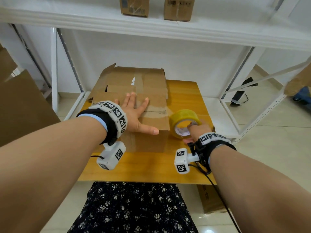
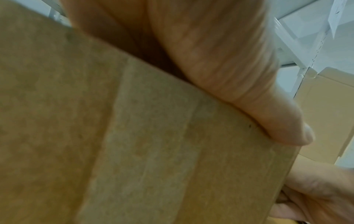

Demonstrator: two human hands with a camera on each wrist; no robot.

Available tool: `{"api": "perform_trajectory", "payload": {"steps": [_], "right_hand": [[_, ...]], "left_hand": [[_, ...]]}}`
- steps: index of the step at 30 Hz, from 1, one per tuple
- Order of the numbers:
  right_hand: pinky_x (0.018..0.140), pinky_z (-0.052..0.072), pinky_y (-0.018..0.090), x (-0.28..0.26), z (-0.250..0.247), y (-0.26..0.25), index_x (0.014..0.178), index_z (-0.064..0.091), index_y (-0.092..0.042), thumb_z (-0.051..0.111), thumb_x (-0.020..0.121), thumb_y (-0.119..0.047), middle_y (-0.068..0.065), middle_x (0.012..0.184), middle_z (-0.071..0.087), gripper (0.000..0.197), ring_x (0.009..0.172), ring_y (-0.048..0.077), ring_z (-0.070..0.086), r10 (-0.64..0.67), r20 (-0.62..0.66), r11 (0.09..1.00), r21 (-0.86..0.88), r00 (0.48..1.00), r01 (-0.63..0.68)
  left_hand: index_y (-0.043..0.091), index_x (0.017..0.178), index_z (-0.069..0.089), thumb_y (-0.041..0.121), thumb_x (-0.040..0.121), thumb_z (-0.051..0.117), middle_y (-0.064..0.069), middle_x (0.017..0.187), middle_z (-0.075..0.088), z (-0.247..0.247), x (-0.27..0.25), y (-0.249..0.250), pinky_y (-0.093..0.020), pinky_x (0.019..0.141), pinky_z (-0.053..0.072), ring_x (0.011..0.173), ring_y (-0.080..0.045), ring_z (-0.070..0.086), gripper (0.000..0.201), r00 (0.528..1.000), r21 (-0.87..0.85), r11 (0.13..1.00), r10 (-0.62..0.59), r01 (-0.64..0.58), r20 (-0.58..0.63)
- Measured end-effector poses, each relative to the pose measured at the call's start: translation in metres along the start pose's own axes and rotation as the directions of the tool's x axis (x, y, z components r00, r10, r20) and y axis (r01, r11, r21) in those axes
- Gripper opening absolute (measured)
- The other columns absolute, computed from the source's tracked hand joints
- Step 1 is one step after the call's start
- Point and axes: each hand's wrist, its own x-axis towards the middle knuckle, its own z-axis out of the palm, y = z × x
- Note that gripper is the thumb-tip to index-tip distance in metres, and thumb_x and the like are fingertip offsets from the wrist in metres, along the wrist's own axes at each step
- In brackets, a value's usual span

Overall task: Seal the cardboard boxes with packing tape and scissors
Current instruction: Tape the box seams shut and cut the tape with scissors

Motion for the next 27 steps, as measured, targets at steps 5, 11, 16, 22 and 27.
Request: {"api": "perform_trajectory", "payload": {"steps": [5,11,16,22,27], "right_hand": [[0.066,0.061,0.053,0.000,0.008,0.003,0.135,0.048,-0.024,0.055,0.097,-0.017,0.017,0.097,0.066,0.040,0.078,0.042,0.070,-0.036,0.088,0.997,0.065,0.996,0.030],[0.071,0.061,0.051,-0.002,0.006,-0.001,0.141,0.045,-0.022,0.056,0.096,-0.018,0.011,0.082,0.062,0.046,0.074,0.036,0.068,-0.060,0.094,0.998,0.026,0.994,0.058],[0.074,0.060,0.055,0.014,0.012,0.005,0.140,0.042,-0.022,0.057,0.093,-0.017,0.020,0.108,0.065,0.049,0.085,0.044,0.069,-0.046,0.123,0.997,0.073,0.991,0.038],[0.060,0.055,0.034,0.004,0.003,0.002,0.144,0.041,-0.012,0.056,0.096,-0.011,0.016,0.132,0.055,0.050,0.106,0.036,0.064,-0.062,0.187,0.995,0.089,0.980,0.046],[0.073,0.061,0.051,0.014,0.007,0.004,0.122,0.051,-0.024,0.057,0.091,-0.013,0.016,0.116,0.065,0.033,0.086,0.039,0.069,-0.040,0.106,0.998,0.043,0.994,0.036]], "left_hand": [[0.049,0.138,-0.033,0.107,0.039,0.018,-0.013,0.152,-0.038,0.001,-0.001,0.004,-0.063,0.113,-0.010,0.141,-0.032,-0.032,0.126,1.000,0.046,0.999,0.006,-0.006,0.005],[0.037,0.144,-0.031,0.096,0.066,0.019,-0.006,0.152,-0.039,-0.005,-0.004,0.020,-0.056,0.117,-0.010,0.142,-0.023,-0.032,0.110,0.989,0.123,0.981,0.143,-0.147,0.039],[0.022,0.152,-0.020,0.060,0.096,0.033,0.001,0.158,-0.027,-0.006,-0.007,0.046,-0.050,0.119,-0.009,0.146,-0.015,-0.022,0.085,0.955,0.106,0.949,0.296,-0.297,0.020],[0.021,0.154,-0.010,0.063,0.096,0.027,0.003,0.160,-0.019,-0.013,-0.011,0.052,-0.055,0.119,-0.001,0.149,-0.014,-0.011,0.081,0.972,0.063,0.970,0.234,-0.235,0.028],[0.014,0.155,0.007,0.074,0.090,0.013,-0.003,0.163,0.001,-0.009,-0.008,0.080,-0.063,0.115,0.010,0.149,-0.019,0.008,0.088,0.983,-0.031,0.989,0.140,-0.145,-0.116]]}}
